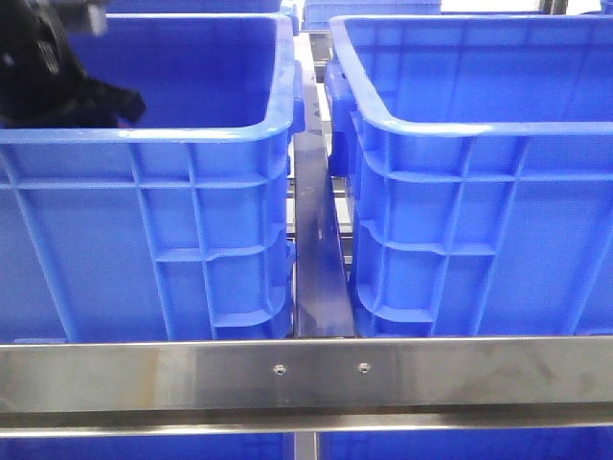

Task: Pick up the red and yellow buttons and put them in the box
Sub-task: 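Close the left gripper on the red button's body and lift it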

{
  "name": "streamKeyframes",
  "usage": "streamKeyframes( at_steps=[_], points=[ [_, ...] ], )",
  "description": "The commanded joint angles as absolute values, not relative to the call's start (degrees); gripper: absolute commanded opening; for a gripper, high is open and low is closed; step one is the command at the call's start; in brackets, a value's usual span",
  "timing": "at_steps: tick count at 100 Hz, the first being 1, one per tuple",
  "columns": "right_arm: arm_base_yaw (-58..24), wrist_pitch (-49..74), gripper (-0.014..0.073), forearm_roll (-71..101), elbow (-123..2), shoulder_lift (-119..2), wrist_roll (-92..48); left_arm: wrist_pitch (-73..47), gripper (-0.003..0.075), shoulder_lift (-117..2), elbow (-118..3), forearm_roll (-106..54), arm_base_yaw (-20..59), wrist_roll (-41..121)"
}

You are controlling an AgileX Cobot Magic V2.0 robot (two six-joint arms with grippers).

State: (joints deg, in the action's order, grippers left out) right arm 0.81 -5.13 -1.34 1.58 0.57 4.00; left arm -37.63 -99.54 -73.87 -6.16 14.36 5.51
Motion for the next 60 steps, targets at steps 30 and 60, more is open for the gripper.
streamKeyframes(
  at_steps=[30,60],
  points=[
    [0.96,-9.74,-0.0068,-1.83,1.56,1.84,3.88,-38.64,-0.0019,-80.6,-74.16,-6.26,14.77,5.04],
    [0.96,-9.92,-0.0068,-1.83,1.56,1.85,3.88,-39.06,-0.0019,-62.08,-62.26,-6.26,14.77,5.04]
  ],
)
